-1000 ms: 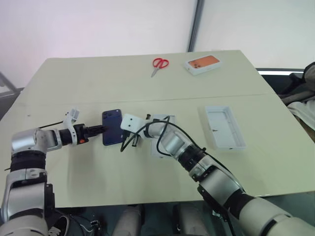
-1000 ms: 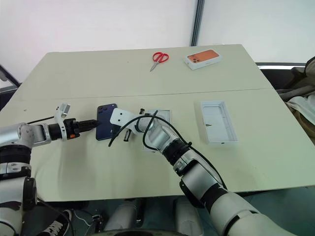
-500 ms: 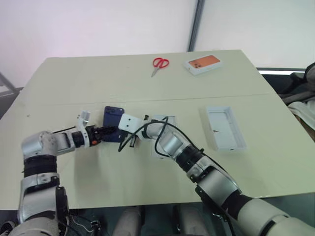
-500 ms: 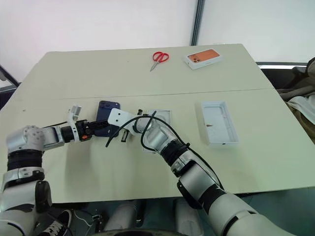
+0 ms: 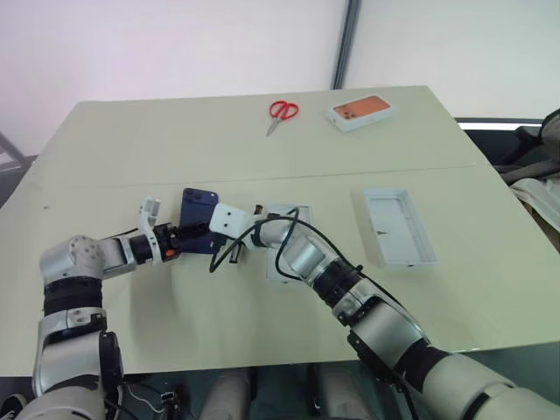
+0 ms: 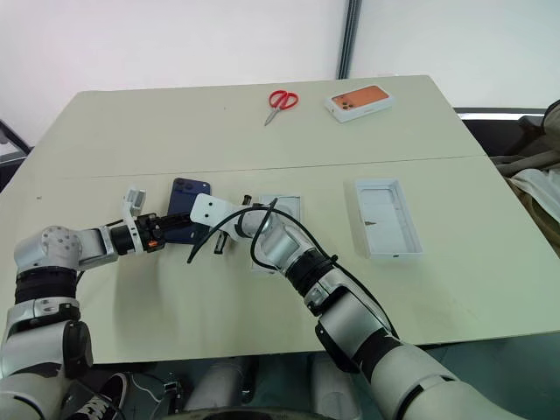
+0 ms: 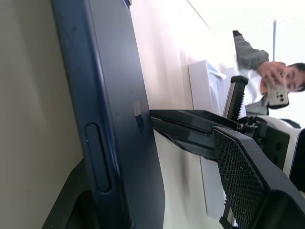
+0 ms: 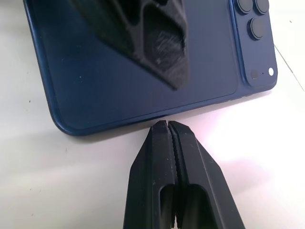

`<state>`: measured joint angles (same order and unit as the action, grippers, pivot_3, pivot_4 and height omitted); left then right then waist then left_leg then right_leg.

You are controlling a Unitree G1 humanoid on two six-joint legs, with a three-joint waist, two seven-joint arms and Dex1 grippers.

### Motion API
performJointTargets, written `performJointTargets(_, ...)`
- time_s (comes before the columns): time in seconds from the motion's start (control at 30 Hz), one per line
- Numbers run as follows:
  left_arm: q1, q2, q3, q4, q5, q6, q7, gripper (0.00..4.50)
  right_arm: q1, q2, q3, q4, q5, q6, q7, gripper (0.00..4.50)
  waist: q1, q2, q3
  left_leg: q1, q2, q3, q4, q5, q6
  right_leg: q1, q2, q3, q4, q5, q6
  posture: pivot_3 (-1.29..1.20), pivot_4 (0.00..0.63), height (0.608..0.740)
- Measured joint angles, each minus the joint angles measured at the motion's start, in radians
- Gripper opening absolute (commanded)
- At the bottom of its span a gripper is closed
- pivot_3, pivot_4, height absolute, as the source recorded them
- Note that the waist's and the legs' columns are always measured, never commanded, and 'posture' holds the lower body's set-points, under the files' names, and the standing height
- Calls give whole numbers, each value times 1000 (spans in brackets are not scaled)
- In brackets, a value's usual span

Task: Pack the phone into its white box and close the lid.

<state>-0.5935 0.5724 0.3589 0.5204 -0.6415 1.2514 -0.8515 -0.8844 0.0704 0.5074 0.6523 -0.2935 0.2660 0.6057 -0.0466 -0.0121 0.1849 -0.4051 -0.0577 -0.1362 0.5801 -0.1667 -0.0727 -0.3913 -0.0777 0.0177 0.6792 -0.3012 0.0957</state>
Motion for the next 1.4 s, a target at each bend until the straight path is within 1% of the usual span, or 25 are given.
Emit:
performJointTargets(0.07,0,9,2,8,-1,-4,0,2958,1,0,1,-1,0,-3,1,61,-1,0,0,0,0,0,0,0,0,0,0,0,0,0,0,0,150,740)
performJointTargets(0.17,2,11,16,25,-4,-12,16,2144,2,-1,1,-1,0,-10,2,0,-2,0,0,0,0,0,-1,0,0,-1,0,0,0,0,0,0,150,740)
performJointTargets(0.2,2,11,22,36,-5,-15,24,1687,2,-1,1,-1,0,-12,2,0,-3,0,0,0,1,0,-1,0,0,-1,0,0,0,0,0,0,150,740)
performJointTargets(0.23,4,10,27,43,-5,-16,30,1137,2,-2,1,-1,0,-14,2,0,-3,-1,0,-1,1,0,-2,0,0,-2,0,0,0,0,0,0,150,740)
performJointTargets(0.27,7,9,30,48,-5,-17,37,728,2,-2,1,-1,-1,-15,2,0,-3,-1,0,-1,1,0,-2,0,0,-2,0,0,-1,0,0,0,150,740)
performJointTargets(0.3,9,4,41,50,-20,-12,30,149,3,-3,1,-1,-1,-16,2,0,-3,-1,0,-1,1,0,-2,0,0,-2,0,0,-1,0,0,0,150,740)
performJointTargets(0.33,6,-1,45,41,-30,-14,30,29,2,-4,0,-1,-2,-16,2,0,-2,-1,0,-1,1,0,-2,0,0,-1,0,0,-2,0,0,0,150,740)
performJointTargets(0.63,23,-17,80,27,-68,10,76,29,18,-13,-1,-21,-8,-25,1,0,-1,-2,0,-1,0,0,-4,0,0,-1,0,0,-6,0,0,0,150,740)
performJointTargets(0.7,23,-32,121,26,-91,31,101,29,39,-11,-34,-47,30,-6,22,0,0,-2,0,-2,1,0,-4,0,0,0,0,0,-7,0,0,0,150,740)
performJointTargets(0.77,27,-45,175,29,-120,53,120,29,67,-11,-95,-85,93,15,42,0,0,-2,1,-4,0,0,-4,0,0,-2,0,-1,-9,0,0,0,150,740)
performJointTargets(0.87,35,-71,258,31,-171,95,150,29,88,-1,-231,-222,251,82,81,0,1,-3,1,-6,0,-1,-5,0,1,-3,0,-1,-11,0,0,0,150,740)
performJointTargets(0.93,40,-91,287,28,-200,113,164,29,90,3,-288,-342,344,146,113,0,3,-3,1,-7,0,-1,-5,-1,1,-3,-1,-2,-12,1,0,0,150,740)
performJointTargets(1.07,39,-118,312,18,-226,128,194,29,128,-17,-299,-497,430,236,148,0,5,-3,1,-7,0,-1,-6,-2,2,-2,-1,-3,-14,1,0,0,150,740)
performJointTargets(1.17,35,-132,328,17,-246,135,212,29,178,-67,-299,-565,461,282,155,0,6,-5,2,-8,0,-1,-6,-2,2,-3,-2,-3,-14,0,0,0,150,740)
performJointTargets(1.4,-3,-139,344,18,-297,162,236,29,222,-182,-339,-769,548,374,159,0,2,-5,3,-13,0,-1,-5,-2,2,-8,-1,-3,-14,1,0,0,150,740)
